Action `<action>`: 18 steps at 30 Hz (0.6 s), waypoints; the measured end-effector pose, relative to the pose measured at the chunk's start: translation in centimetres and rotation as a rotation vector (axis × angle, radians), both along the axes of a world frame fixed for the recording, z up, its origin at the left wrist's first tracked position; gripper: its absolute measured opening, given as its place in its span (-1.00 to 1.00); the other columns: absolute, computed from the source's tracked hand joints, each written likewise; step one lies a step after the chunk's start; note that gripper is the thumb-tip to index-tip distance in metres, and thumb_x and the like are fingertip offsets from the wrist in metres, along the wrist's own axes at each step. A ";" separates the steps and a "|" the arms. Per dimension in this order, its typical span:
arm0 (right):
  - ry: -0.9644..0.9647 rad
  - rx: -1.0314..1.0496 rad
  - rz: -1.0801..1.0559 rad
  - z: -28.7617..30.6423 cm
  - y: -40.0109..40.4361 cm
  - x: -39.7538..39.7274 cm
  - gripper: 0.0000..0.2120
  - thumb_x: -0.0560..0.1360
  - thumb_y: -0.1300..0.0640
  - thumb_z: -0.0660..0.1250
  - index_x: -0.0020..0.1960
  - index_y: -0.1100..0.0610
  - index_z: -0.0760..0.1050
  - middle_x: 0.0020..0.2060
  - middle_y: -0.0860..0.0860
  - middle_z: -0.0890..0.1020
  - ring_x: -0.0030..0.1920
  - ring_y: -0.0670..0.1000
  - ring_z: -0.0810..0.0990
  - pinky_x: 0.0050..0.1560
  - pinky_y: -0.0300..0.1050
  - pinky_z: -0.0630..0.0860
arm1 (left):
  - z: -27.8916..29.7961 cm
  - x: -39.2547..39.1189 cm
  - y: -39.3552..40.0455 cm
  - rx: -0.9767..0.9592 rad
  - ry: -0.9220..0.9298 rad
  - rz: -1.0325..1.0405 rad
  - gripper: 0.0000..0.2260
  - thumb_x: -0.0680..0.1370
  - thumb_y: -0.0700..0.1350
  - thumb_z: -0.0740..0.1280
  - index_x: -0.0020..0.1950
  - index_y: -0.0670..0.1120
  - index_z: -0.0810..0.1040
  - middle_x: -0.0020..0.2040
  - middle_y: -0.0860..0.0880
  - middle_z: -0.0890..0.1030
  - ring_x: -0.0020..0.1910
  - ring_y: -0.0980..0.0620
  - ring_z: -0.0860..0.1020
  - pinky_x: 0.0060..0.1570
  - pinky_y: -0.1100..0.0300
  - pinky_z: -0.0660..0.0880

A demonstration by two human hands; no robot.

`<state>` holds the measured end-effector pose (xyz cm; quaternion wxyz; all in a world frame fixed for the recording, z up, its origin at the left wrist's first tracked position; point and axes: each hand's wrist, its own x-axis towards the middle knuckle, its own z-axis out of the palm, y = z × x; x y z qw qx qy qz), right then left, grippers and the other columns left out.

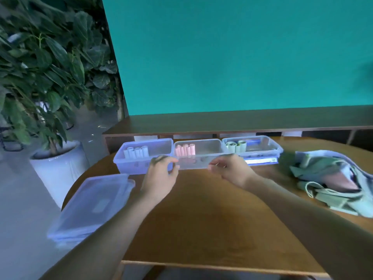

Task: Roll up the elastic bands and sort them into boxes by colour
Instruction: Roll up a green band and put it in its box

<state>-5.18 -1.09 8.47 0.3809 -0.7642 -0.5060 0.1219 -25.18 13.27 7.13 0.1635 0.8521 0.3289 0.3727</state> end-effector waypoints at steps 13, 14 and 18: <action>-0.113 0.130 -0.522 -7.1 -22.7 5.1 -0.93 0.60 0.03 0.37 0.01 -0.01 0.62 -0.32 -0.11 0.64 -0.37 -0.16 0.55 -0.25 -0.23 0.47 | -6.8 13.3 -18.6 -0.233 0.076 -0.415 -0.73 0.58 0.01 0.38 0.28 0.04 0.58 0.18 0.09 0.62 0.17 0.12 0.54 0.24 0.17 0.49; -0.114 0.160 -0.569 -7.3 -23.6 5.5 -0.92 0.60 0.02 0.37 0.04 -0.01 0.62 -0.29 -0.10 0.64 -0.35 -0.16 0.55 -0.24 -0.26 0.45 | -6.8 14.5 -19.5 -0.251 0.082 -0.424 -0.71 0.58 0.02 0.38 0.30 0.05 0.56 0.19 0.08 0.61 0.17 0.12 0.54 0.23 0.18 0.49; 0.022 0.247 -0.679 -7.1 -24.7 6.4 -0.80 0.59 -0.08 0.35 0.14 -0.01 0.56 -0.14 -0.05 0.65 -0.45 -0.14 0.56 -0.41 -0.41 0.41 | -6.5 18.7 -22.0 -0.299 0.068 -0.456 -0.66 0.59 0.01 0.37 0.36 0.08 0.50 0.23 0.07 0.58 0.20 0.10 0.53 0.23 0.17 0.50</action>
